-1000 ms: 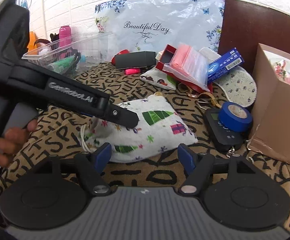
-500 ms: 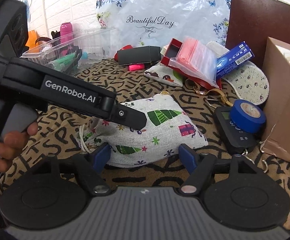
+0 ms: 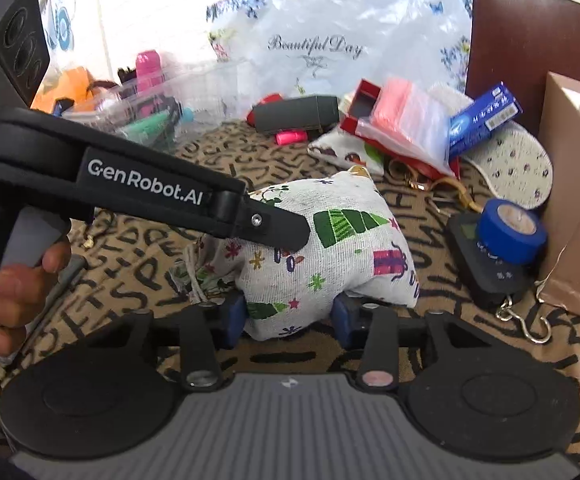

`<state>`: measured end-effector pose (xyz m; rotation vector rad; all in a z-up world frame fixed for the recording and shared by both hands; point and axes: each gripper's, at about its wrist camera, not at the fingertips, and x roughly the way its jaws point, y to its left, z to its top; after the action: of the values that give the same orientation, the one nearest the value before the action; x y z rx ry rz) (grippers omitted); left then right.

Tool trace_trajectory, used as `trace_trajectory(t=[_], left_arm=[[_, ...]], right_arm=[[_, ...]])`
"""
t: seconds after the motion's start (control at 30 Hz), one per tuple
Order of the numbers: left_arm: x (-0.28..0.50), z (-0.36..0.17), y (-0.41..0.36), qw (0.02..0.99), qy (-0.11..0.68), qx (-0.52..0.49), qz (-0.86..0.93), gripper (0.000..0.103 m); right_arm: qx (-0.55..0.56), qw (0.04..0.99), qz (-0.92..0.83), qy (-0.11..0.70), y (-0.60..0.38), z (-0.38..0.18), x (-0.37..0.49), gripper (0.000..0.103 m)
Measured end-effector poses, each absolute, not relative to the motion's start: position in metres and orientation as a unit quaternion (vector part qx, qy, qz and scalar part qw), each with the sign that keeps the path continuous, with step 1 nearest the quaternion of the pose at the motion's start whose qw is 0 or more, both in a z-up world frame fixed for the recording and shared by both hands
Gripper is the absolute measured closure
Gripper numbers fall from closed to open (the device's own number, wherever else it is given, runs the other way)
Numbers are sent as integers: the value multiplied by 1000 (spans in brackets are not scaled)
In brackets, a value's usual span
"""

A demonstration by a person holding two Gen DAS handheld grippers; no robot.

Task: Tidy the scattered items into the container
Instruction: 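Carry the pouch into the cardboard box with the left tool and release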

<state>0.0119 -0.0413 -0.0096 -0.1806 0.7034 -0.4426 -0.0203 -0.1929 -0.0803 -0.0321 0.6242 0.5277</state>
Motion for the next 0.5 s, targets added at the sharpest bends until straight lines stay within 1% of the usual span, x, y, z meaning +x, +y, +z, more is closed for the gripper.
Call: trace_trajectory(t=[0.2,0.3,0.5], left_arm=[[0,34,-53,927,278,-91,-234,64],[2,54,-69,931,244,-89,-255,64],[21,82,-115,929,207,-79,-297,64]], right_arm=[[-19,938,247,241,-205,-45,-37,61],[-16,951,230,206,-219,-23,-41,61],[-12,970,181,161,-258,6,-37,61]])
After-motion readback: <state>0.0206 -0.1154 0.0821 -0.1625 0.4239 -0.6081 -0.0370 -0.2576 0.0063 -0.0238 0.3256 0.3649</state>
